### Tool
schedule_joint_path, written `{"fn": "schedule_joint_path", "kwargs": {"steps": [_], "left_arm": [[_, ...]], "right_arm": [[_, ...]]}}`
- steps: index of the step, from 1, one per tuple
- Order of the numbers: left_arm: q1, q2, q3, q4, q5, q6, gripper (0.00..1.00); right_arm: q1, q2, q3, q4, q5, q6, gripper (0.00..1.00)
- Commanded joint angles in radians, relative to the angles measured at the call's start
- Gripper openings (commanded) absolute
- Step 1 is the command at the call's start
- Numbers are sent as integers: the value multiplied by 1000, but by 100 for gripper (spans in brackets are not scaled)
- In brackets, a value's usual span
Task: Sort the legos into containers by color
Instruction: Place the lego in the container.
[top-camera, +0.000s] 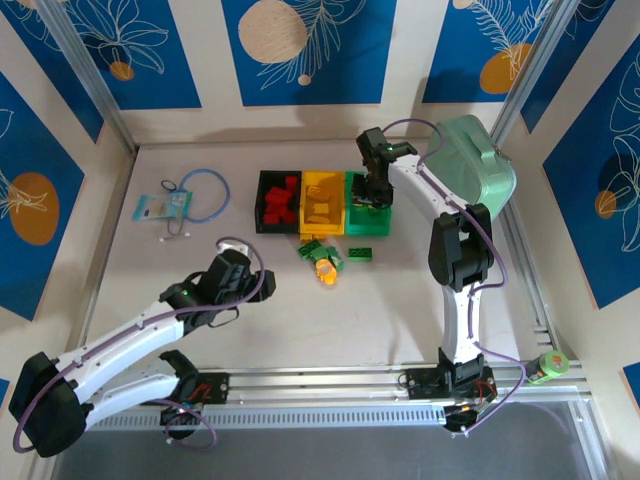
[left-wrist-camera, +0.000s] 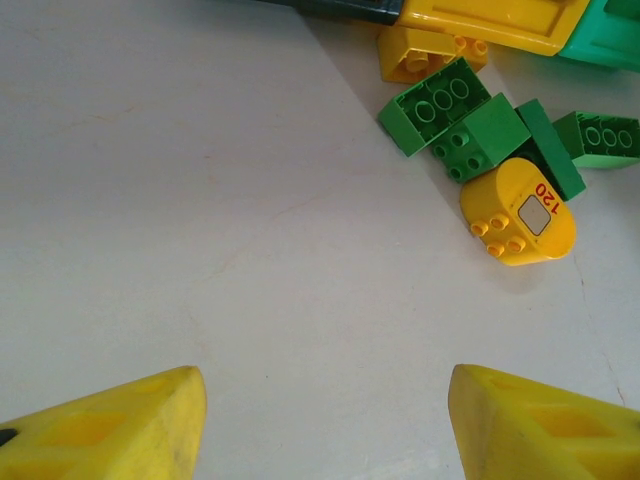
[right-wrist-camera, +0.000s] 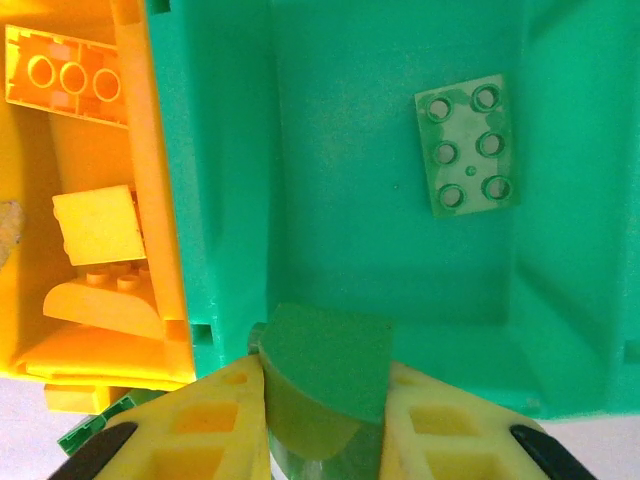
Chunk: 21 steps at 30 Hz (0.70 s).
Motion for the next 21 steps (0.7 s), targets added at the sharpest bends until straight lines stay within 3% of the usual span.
{"fn": "schedule_joint_path", "kwargs": {"steps": [1, 3, 6, 8, 10, 15, 21], "left_arm": [[-10, 5, -13, -2, -22, -16, 65], [-12, 12, -14, -1, -22, -16, 65], [-15, 18, -10, 2, -21, -16, 65], [-22, 21, -7, 4, -25, -15, 65], [-27, 27, -6, 7, -28, -12, 65], [-46, 68, 12, 24, -25, -4, 65], [-59, 169, 64, 69, 14, 14, 66]], "right_arm": [[-5, 7, 25, -15, -25, -14, 25], [-7, 19, 29, -17, -28, -12, 26], [-7, 29, 39, -27, -26, -11, 35], [0, 17, 38, -29, -7, -11, 59], [8, -4, 37, -30, 13, -12, 69], [35, -86, 11, -28, 35, -13, 71], [127, -249, -156, 39, 20, -27, 68]]}}
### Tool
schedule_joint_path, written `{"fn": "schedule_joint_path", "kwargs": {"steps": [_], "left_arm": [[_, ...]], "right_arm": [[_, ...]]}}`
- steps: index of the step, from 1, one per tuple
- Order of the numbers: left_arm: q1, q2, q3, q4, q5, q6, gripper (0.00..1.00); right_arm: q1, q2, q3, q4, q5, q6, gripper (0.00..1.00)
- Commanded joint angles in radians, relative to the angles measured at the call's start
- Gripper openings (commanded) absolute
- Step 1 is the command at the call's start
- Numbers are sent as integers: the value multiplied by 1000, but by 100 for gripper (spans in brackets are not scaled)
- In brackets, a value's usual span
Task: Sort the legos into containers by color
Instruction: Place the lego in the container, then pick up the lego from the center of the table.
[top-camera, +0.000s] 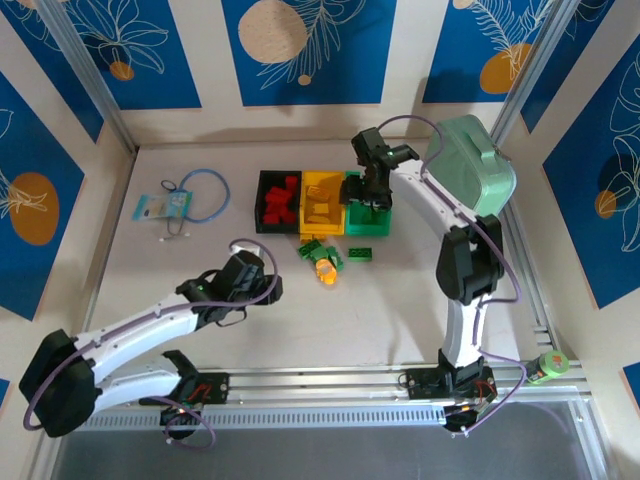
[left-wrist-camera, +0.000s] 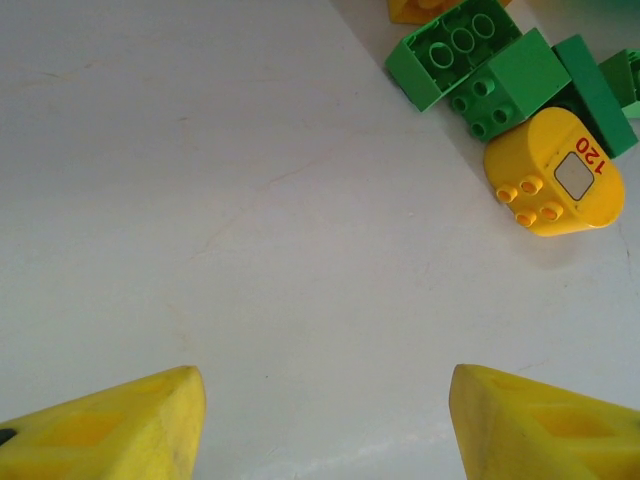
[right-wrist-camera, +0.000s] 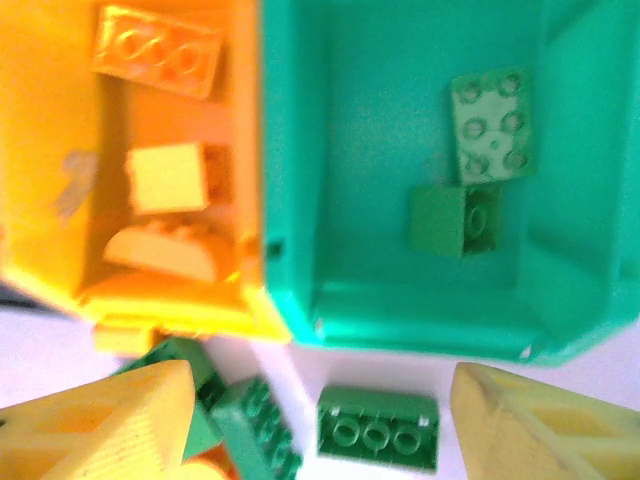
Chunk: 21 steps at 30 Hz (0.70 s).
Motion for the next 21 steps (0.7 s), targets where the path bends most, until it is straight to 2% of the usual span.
{"fn": "schedule_joint_path", "kwargs": {"steps": [1, 5, 10, 21], "left_arm": [[-15, 48, 53, 51, 35, 20, 66], [-38, 145, 116, 74, 52, 45, 66], [-95, 304, 255, 37, 58, 85, 67], [-135, 623, 502, -15, 93, 68, 67]], "right_arm": [[69, -118, -101, 30, -8, -9, 67], [106, -223, -266, 83, -17, 36, 67], [102, -352, -437, 131, -32, 93, 67], [73, -529, -627, 153, -37, 132, 68]]}}
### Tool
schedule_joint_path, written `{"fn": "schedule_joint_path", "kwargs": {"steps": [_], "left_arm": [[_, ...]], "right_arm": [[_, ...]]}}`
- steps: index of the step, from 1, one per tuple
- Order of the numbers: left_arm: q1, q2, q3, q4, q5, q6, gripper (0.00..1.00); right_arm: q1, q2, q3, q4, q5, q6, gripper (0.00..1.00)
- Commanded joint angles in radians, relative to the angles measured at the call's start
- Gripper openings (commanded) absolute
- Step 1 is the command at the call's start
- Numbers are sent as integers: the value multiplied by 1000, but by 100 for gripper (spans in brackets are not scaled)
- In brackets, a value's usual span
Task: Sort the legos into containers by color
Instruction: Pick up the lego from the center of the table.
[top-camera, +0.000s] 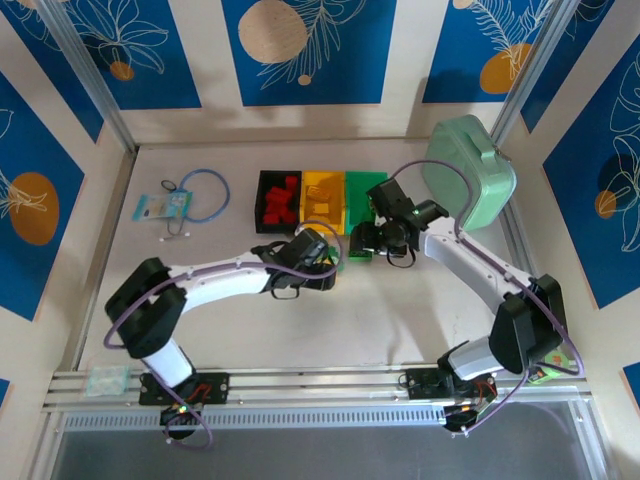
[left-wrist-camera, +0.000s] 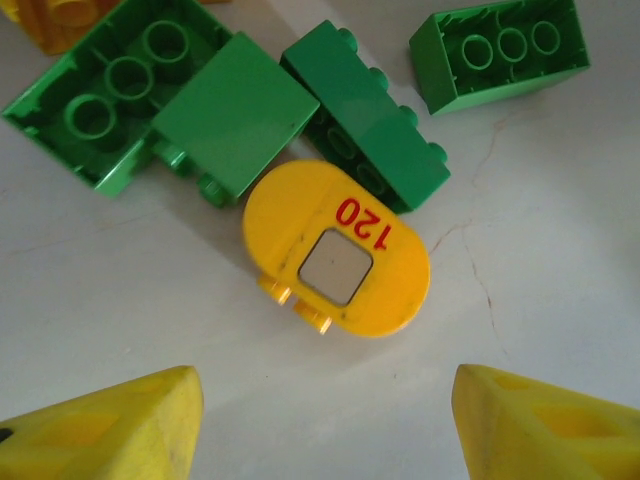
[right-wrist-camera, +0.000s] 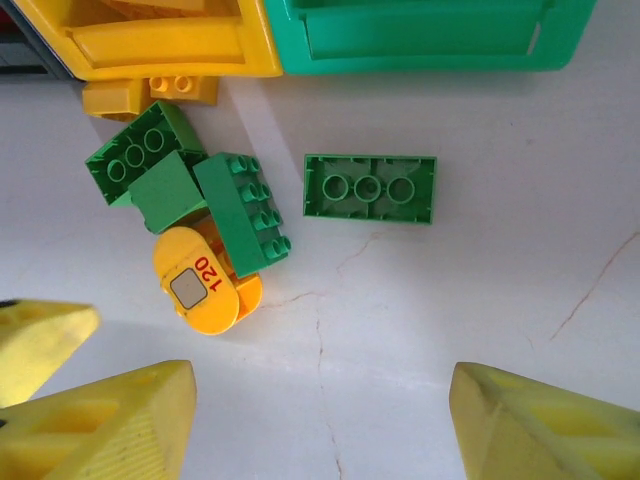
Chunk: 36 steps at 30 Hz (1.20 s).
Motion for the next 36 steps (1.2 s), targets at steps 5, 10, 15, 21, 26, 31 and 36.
{"fn": "schedule_joint_path", "kwargs": {"steps": [5, 10, 15, 21, 26, 31, 36], "left_arm": [[-5, 141, 159, -107, 15, 19, 67], [-7, 210, 219, -158, 5, 26, 67], [-7, 255, 257, -213, -26, 24, 67], [-7, 286, 279, -220, -38, 26, 66], [-6, 296, 294, -226, -54, 35, 65], [-11, 292, 291, -231, -64, 38, 57], [-27, 277, 271, -237, -87, 32, 49]], "right_arm": [[-36, -90, -100, 33, -35, 33, 68], [-55, -124, -139, 44, -46, 37, 68], [-74, -148, -167, 50, -57, 35, 68], [-79, -161, -185, 60, -70, 39, 68], [-79, -169, -193, 60, -73, 43, 68], [-80, -184, -204, 62, -72, 46, 68], [-78, -190, -215, 66, -78, 51, 67]]}}
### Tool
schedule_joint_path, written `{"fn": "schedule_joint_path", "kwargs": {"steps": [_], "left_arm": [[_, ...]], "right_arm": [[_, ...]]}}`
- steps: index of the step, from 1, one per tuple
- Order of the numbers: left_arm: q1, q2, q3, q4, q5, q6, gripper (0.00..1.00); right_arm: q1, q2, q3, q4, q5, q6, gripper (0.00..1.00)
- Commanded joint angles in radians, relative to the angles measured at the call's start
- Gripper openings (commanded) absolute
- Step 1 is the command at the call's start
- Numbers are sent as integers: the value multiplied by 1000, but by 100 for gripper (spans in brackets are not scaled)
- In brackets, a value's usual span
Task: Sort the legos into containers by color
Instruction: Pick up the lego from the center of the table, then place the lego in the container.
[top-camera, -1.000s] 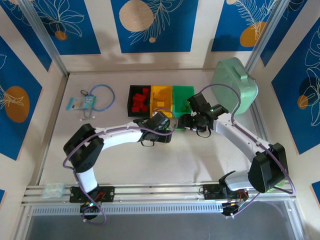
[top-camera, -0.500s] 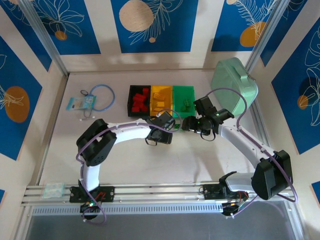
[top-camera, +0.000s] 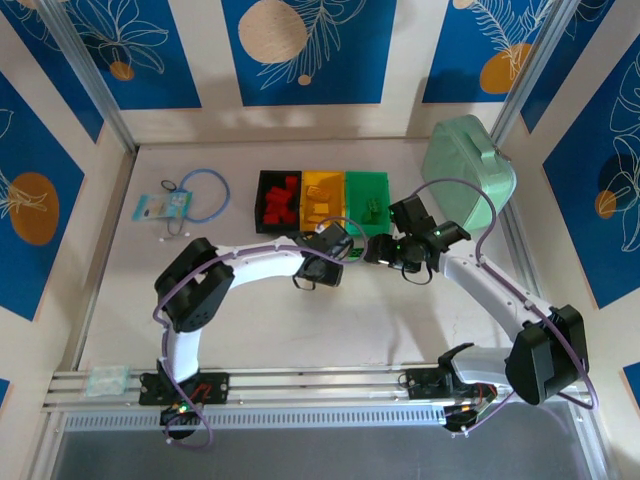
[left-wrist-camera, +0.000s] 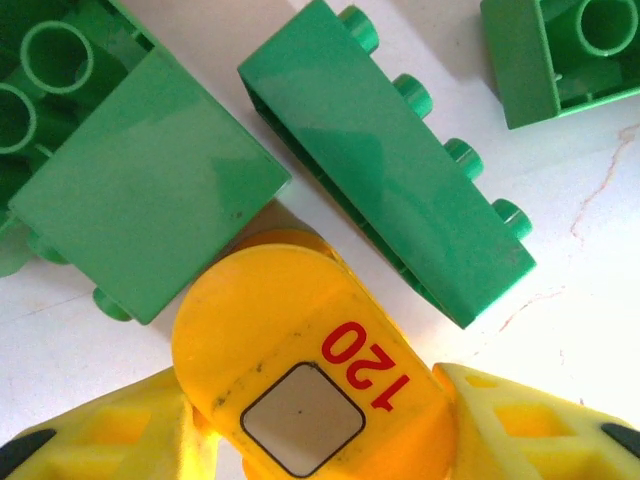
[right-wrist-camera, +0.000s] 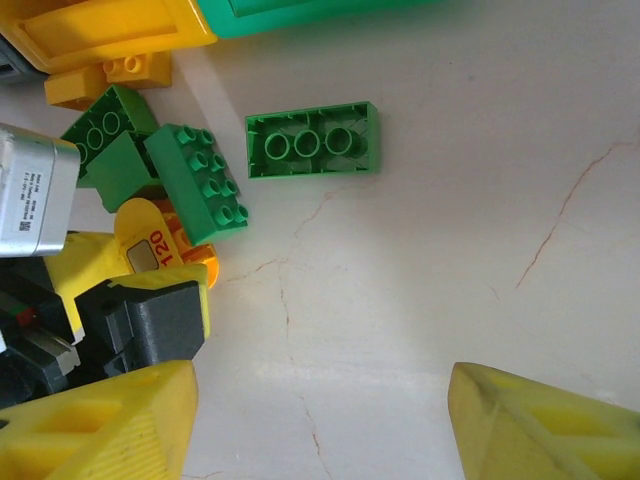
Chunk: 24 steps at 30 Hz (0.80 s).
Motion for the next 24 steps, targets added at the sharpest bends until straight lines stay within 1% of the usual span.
{"fn": "schedule_joint_path", "kwargs": {"steps": [1, 6, 10, 14, 18, 24], "left_arm": [[-15, -3, -7, -35, -29, 1, 47], [-34, -39, -28, -54, -58, -15, 45], [-48, -112, -60, -55, -69, -33, 45], [-42, -185, -55, -59, -83, -13, 45], [-2, -216, -4, -63, -66, 32, 45], [97, -169, 113, -57, -23, 107, 45]], "right_arm": [[-3, -22, -19, -4, -25, 19, 67], [0, -31, -24, -4, -27, 22, 67], [2, -50, -27, -9, -14, 25, 67], [0, -62, -34, -12, -1, 30, 67], [0, -64, -47, -11, -1, 39, 67], [5, -69, -72, -16, -7, 53, 68]]}}
